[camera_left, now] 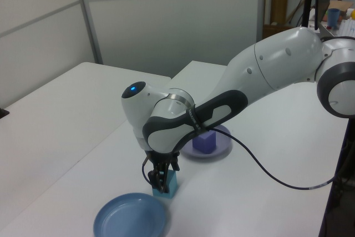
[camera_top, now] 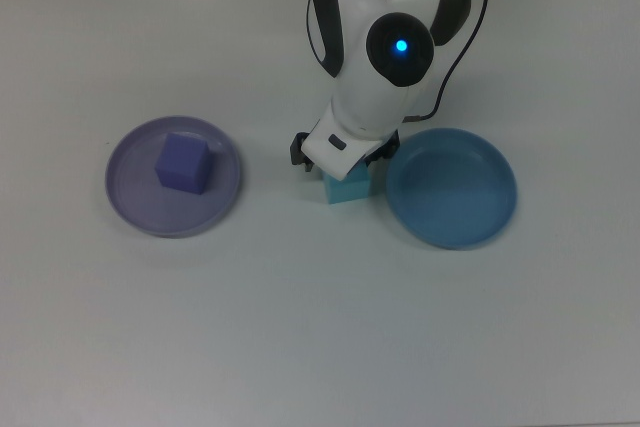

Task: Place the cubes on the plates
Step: 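Close the gripper on the light-blue cube and lift it, then carry the light-blue cube onto the blue plate and open the gripper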

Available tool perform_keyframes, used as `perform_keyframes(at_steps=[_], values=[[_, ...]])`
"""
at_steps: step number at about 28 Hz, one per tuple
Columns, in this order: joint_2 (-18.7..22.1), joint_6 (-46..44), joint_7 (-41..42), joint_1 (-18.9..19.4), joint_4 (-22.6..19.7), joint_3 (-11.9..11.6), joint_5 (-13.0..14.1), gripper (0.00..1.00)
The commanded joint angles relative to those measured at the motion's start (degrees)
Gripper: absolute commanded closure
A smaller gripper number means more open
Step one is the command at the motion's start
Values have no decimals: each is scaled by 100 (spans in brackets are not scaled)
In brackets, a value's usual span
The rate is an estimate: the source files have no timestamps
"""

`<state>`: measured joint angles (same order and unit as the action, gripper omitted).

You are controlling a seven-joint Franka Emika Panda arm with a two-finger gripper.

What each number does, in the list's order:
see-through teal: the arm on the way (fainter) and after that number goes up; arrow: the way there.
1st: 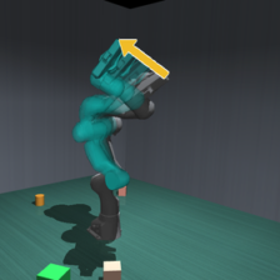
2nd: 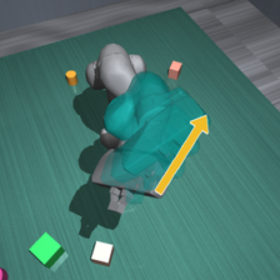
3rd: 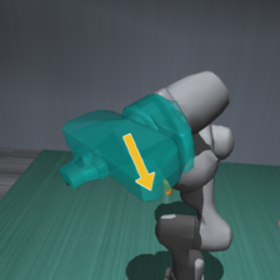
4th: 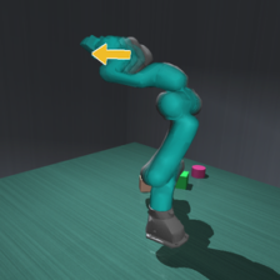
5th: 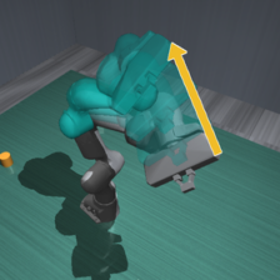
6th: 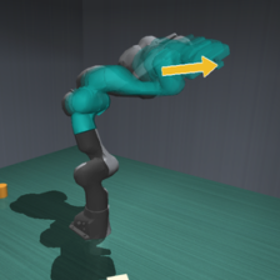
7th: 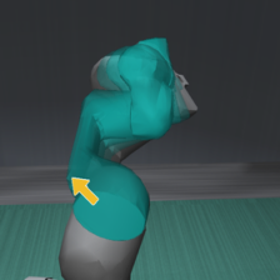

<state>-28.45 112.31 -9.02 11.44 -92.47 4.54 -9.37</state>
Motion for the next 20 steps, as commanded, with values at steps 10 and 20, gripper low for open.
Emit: perform_keyframes(at_steps=[10,20], values=[[375,72,-196,-98,1,47,155,98],[428,80,-749,631,282,47,322,93]])
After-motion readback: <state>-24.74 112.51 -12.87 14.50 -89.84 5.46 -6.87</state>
